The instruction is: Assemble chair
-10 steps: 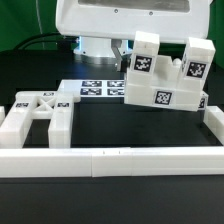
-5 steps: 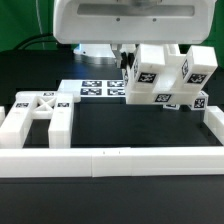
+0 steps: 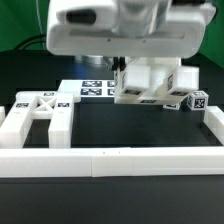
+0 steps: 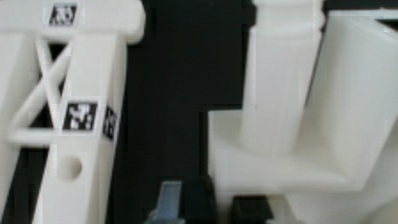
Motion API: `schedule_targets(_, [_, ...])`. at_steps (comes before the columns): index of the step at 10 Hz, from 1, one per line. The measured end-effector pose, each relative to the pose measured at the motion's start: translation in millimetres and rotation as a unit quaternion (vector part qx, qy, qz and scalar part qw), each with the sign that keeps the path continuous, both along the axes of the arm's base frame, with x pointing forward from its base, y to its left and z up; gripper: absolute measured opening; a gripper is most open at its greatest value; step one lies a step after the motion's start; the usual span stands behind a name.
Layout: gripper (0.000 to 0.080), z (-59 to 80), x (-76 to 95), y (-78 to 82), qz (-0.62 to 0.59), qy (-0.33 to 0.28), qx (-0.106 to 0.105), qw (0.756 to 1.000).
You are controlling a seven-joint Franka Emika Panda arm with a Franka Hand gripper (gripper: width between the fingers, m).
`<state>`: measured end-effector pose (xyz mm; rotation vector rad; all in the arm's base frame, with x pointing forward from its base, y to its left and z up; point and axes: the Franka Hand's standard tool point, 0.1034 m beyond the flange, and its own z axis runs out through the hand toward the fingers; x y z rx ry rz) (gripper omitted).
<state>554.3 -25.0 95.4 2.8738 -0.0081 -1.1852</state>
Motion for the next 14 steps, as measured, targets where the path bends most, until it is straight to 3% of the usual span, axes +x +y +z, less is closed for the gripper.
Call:
schedule_targets(3, [0.0032, -16.7, -22.7, -4.5, -0.078, 0.138, -0.054, 0.986])
schedule_targets(4, [0.0032, -28.0, -21.6, -3.9, -0.083, 0.154, -0.061, 0.983])
schedule_targets(7, [0.0032, -35.2, -20.5, 3.4, -0.079, 0.119, -0.058, 0.988])
schedule_targets(8, [0.0222, -37.7, -23.3, 1.9, -0.081, 0.123, -0.059, 0.987])
schedule_targets(9, [0.0222, -39.7, -23.4, 0.6, -0.082, 0.124, -0.059, 0.987])
schedule_targets(10, [0.0405, -40.2, -23.0, -0.3, -0.081, 0.123, -0.061, 0.987])
schedule_targets(11, [0.054, -40.7, -23.3, -3.2, -0.077, 0.123, -0.067, 0.987])
schedule_targets(12, [0.054, -40.7, -23.5, -8.8, -0.068, 0.124, -0.076, 0.987])
schedule_targets(13, [0.063, -38.2, -22.2, -16.8, -0.052, 0.123, -0.085, 0.987])
schedule_targets(14, [0.0643, -33.6, -18.7, -23.6, -0.034, 0.118, -0.088, 0.988])
